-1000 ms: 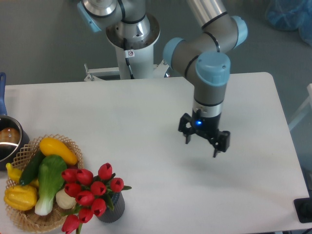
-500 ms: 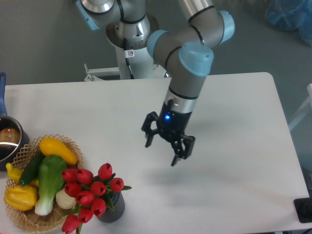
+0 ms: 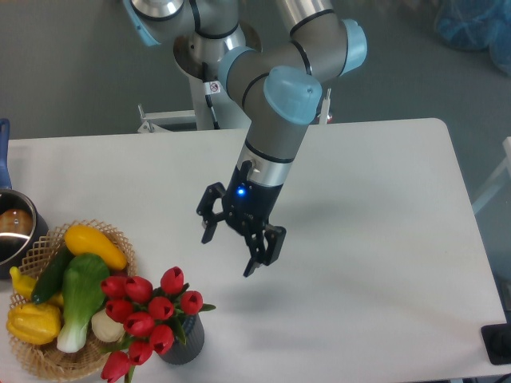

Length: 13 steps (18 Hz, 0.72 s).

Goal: Pick up the flowers from the vase
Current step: 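Move the open gripper toward the red tulips in the black vase, then lower the gripper around the tulip stems and close it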

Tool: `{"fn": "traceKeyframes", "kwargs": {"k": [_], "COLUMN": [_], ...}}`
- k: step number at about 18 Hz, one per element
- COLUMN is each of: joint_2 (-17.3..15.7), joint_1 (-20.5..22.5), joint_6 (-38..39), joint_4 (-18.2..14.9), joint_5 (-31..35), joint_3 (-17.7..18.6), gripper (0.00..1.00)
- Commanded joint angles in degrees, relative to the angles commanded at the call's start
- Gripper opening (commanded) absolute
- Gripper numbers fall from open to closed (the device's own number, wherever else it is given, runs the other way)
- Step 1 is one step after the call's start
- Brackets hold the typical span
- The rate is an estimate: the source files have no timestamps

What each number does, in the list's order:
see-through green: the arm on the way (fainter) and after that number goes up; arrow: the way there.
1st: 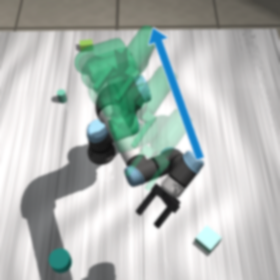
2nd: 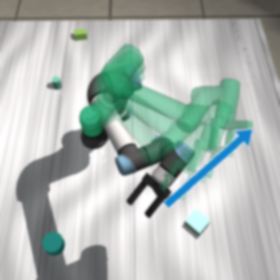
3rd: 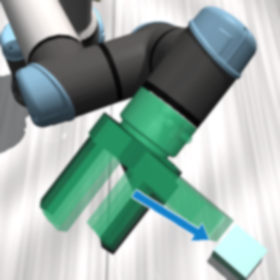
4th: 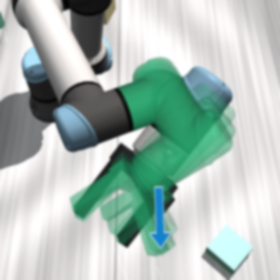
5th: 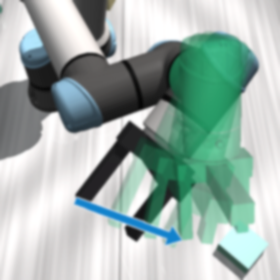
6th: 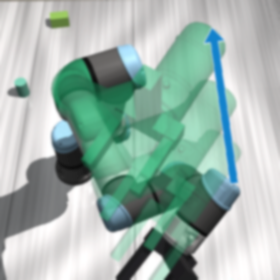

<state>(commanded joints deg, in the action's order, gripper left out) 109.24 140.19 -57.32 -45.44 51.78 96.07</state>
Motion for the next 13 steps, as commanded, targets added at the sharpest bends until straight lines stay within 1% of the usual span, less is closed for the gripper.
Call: {"fn": "traceKeyframes", "kwargs": {"k": [2,4,6,8,9,13], "joint_2": [1.3,2.3,3.2,5.0,5.8,7.8], "joint_1": [-0.2,-0.3,-0.7,-2.5,-2.5,-3.6], "joint_6": [2.9,4.1,7.5,12.4,13.4,14.1], "joint_4": [0.1,0.1,0.2,0.3,0.3,0.3], "joint_5": [-1.1,-1.2,-1.3,-2.7,-4.2,-6.8], "joint_3": [-1.8,-3.1,-4.6,-7.9,-8.7,-9.0], "gripper": [1.00,1.00,1.00,1.00,1.00,1.00]}}
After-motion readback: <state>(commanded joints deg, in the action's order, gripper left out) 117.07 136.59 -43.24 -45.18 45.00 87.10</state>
